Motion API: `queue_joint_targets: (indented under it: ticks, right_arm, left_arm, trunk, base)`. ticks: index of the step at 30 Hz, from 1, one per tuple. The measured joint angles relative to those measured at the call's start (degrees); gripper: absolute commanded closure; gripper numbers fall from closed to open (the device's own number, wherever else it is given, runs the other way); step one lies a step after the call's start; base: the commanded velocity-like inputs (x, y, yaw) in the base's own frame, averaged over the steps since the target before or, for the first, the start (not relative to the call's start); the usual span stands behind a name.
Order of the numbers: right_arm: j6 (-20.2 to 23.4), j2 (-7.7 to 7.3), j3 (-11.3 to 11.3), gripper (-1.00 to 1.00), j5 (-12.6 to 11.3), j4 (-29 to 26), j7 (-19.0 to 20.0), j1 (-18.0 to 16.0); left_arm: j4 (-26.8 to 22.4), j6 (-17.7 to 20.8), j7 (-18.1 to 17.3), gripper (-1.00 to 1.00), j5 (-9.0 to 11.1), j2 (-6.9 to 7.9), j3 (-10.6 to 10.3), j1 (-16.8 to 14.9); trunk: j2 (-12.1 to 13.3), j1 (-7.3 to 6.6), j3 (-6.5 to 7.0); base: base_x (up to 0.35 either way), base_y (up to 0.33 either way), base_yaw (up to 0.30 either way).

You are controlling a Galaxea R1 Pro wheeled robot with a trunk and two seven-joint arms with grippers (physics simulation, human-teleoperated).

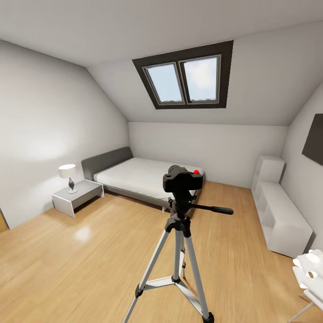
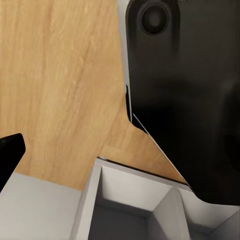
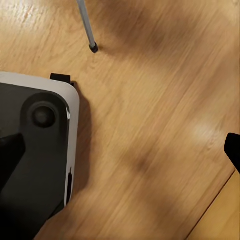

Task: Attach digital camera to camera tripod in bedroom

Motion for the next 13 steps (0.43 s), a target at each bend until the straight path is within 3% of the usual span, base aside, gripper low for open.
queue_joint_targets:
  ticks: [13]
  right_arm:
    - [-5.8,0.00,0.0,-1.00,0.0,-0.3,0.1,0.0]
  left_arm:
    - [-0.1,-0.1,-0.1,-1.00,-0.1,-0.47,0.0,0.0]
  trunk:
    - [0.0,0.00,0.00]
  base:
    - [0.000,0.000,0.000]
